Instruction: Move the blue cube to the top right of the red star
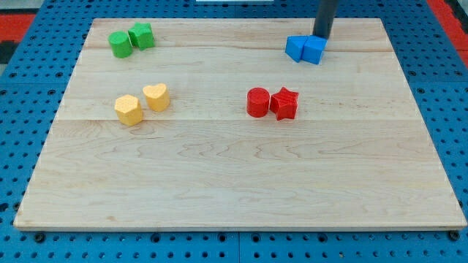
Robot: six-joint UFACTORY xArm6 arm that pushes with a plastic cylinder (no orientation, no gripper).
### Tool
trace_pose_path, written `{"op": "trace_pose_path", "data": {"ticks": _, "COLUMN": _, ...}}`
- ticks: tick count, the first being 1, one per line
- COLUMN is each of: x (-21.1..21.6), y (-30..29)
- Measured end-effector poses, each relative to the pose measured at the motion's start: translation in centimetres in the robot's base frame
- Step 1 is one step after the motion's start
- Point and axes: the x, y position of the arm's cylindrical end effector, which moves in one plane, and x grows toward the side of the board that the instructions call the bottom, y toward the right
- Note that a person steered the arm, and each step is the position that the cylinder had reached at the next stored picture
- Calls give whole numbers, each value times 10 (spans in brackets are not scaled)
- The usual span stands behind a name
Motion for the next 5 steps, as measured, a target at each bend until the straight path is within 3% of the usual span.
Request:
{"op": "trace_pose_path", "data": {"ticks": 1, "x": 31, "y": -16}}
{"op": "trace_pose_path", "data": {"ticks": 3, "x": 38, "y": -14}}
{"op": "trace_pose_path", "data": {"ticks": 5, "x": 38, "y": -50}}
